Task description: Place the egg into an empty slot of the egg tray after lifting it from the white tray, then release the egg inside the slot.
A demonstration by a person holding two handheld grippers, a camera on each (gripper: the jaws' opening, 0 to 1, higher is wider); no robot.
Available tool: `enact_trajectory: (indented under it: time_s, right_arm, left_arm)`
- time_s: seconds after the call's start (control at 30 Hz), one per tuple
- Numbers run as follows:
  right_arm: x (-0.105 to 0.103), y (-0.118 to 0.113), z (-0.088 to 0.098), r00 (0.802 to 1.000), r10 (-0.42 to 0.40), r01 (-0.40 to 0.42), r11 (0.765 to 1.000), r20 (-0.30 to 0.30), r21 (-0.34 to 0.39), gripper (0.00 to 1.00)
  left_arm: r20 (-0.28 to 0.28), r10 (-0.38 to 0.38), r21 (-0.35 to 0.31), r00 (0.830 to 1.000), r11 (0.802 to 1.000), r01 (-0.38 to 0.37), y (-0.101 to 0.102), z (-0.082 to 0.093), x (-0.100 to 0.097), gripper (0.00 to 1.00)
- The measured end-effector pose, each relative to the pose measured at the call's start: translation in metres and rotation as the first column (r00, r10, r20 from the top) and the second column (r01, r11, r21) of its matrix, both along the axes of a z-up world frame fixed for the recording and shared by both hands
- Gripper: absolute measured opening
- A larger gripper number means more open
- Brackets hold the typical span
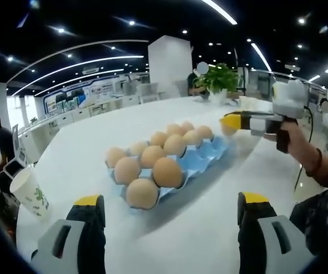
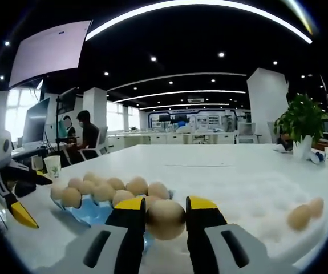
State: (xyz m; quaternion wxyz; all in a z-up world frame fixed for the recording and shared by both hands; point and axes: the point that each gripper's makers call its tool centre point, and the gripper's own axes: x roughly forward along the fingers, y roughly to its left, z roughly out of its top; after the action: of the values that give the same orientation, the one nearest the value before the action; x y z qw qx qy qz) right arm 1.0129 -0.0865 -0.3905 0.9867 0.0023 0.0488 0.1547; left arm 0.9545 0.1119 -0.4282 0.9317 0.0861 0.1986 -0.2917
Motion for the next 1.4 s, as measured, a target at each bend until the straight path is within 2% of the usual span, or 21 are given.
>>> enact_trajectory:
  time_s: [0.37, 0.83, 1.13, 1.4]
  right_arm:
    - [-0.003, 0.034, 0.002, 0.997, 0.08, -0.08, 0.997, 0.001, -0.004, 0.28]
    - [-0.009, 0.082, 0.009, 0.981, 0.192, -0.192, 0.981, 0.008, -0.007, 0.28]
    - [-0.011, 0.105, 0.011, 0.969, 0.247, -0.247, 0.969, 0.012, -0.005, 0.28]
    - [-0.012, 0.12, 0.006, 0.959, 0.284, -0.284, 0.959, 0.007, -0.018, 0.28]
  left_arm:
    - [-0.003, -0.005, 0.001, 1.0, 1.0, 0.005, -0.002, -0.002, -0.001, 0.99]
    - [-0.008, -0.001, -0.008, 1.0, 1.0, 0.001, -0.002, -0.004, -0.002, 0.98]
    - [-0.006, 0.005, -0.009, 1.0, 1.0, -0.005, 0.001, -0.003, -0.002, 0.98]
    - [-0.003, -0.007, -0.025, 1.0, 1.0, 0.007, -0.006, -0.003, -0.005, 0.99]
